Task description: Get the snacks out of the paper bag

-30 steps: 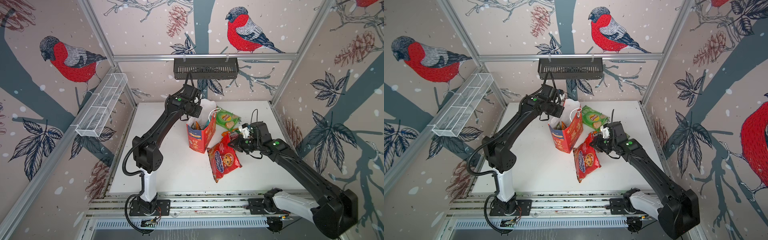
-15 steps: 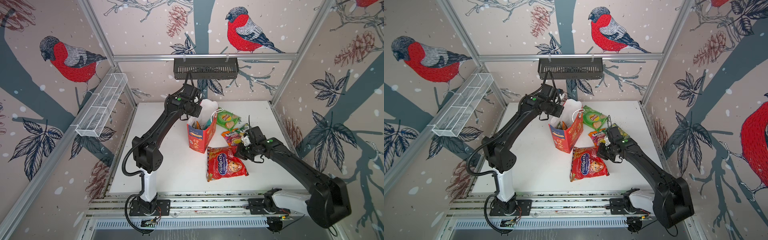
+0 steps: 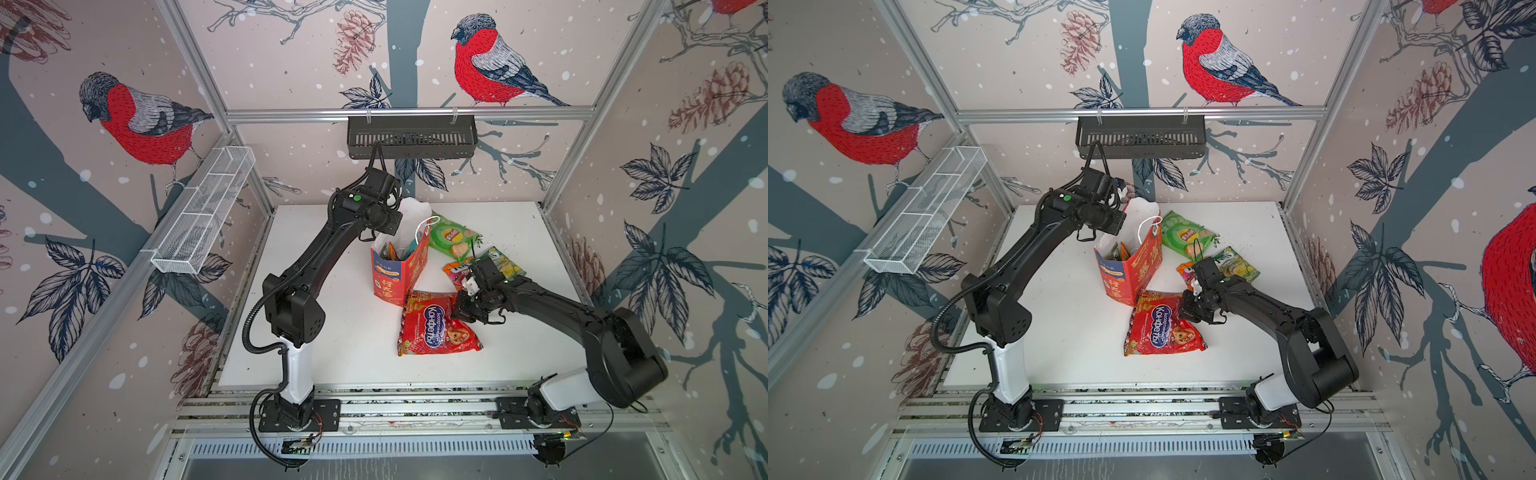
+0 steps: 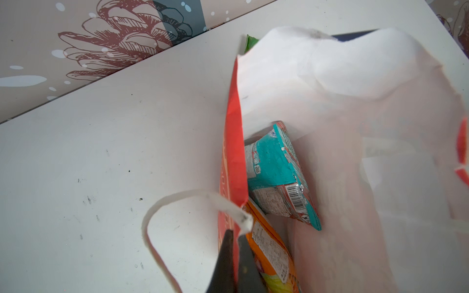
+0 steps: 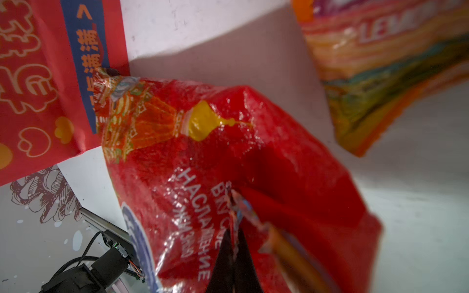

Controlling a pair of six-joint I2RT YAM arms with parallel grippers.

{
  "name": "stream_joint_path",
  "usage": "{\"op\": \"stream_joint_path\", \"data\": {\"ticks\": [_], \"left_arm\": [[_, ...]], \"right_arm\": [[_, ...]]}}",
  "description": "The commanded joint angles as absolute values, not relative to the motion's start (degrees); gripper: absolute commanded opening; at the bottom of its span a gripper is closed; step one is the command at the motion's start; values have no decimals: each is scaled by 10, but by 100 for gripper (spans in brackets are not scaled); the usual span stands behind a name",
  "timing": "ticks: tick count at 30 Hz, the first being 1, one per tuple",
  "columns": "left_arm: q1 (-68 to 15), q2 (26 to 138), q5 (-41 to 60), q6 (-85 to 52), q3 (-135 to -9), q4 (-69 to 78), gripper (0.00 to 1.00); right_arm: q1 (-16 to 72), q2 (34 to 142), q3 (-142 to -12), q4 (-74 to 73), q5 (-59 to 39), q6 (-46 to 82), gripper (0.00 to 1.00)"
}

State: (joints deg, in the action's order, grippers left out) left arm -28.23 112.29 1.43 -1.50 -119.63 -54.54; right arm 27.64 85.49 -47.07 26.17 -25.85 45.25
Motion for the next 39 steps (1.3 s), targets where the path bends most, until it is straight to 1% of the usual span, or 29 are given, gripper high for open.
{"op": "stream_joint_path", "data": {"ticks": [1,2,4,8,10,13,17,21,23,24,29,30,32,35,39], "left_arm": [[-281,1116,9,-14,-1196,-569,0],[-281,1116,6,-13,-1195,-569,0],[-281,1115,2,-11,-1195,-570,0],[-281,1116,-3,-8,-1198,-570,0],[-281,1116,-6,-6,-1200,-570,0],[-281,1118,-18,-1,-1200,-572,0],[-281,1119,-49,6,-1201,-563,0],[-281,1115,-79,18,-1200,-536,0],[-281,1114,-91,27,-1200,-523,0],[-280,1114,-94,31,-1202,-519,0],[-273,1123,-87,38,-1212,-526,0],[-272,1122,-86,38,-1211,-527,0],[-269,1121,-79,37,-1208,-526,0],[-260,1121,-54,34,-1208,-526,0],[-250,1125,-38,34,-1217,-530,0]], "right_arm": [[281,869,-488,257,-262,436,5],[280,865,-499,269,-254,430,10],[271,854,-533,299,-241,416,25],[258,842,-620,373,-202,385,45],[253,838,-664,403,-182,376,51],[245,826,-714,417,-166,375,53],[224,806,-752,392,-162,389,53],[210,788,-744,301,-185,421,52],[209,795,-734,256,-202,439,50],[209,804,-732,244,-204,447,47],[225,872,-706,214,-199,465,21],[231,893,-703,211,-206,466,18],[250,935,-708,200,-215,464,14],[279,1002,-735,173,-227,471,13],[294,1081,-774,143,-243,486,11]]}}
